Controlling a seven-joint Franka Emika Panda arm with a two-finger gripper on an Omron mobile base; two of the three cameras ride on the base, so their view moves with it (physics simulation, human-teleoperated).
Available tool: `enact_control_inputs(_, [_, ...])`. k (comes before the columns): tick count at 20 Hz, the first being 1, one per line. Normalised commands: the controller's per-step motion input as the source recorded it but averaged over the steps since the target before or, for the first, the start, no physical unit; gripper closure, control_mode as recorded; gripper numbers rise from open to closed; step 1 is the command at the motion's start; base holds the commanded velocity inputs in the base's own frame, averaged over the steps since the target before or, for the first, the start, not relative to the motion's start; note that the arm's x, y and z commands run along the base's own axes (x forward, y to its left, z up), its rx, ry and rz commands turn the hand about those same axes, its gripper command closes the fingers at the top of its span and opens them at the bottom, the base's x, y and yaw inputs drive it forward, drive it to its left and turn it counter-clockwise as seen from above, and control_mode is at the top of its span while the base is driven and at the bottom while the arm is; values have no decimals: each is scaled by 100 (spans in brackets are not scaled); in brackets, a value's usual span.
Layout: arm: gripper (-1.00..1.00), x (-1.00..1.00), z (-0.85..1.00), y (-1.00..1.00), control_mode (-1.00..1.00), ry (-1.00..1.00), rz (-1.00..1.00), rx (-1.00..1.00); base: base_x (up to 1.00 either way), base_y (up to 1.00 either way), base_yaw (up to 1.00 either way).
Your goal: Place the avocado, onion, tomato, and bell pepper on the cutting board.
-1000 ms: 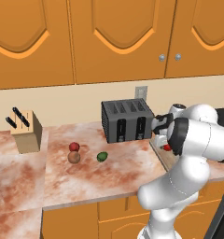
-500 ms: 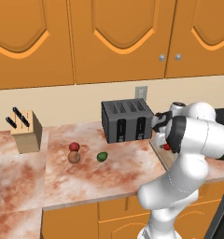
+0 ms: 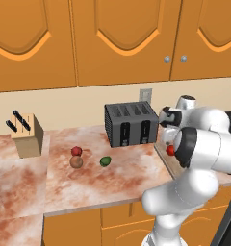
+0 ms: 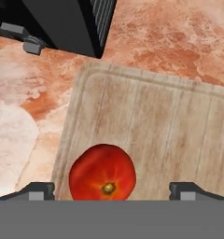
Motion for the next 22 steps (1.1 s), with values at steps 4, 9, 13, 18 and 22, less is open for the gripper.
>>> enact_control_inputs(4, [-100, -19, 72, 21, -100, -3, 0, 0, 0, 0, 0])
enact_control_inputs(9, [-100, -39, 68, 44, -100, -5, -1, 0, 0, 0, 0])
enact_control_inputs(13, [-100, -49, 52, 58, -100, -4, -1, 0, 0, 0, 0])
enact_control_inputs(18, [-100, -52, 22, 75, -100, -1, 0, -1, 0, 0, 0])
enact_control_inputs(22, [-100, -50, 3, 82, -100, -2, 0, -8, 0, 0, 0])
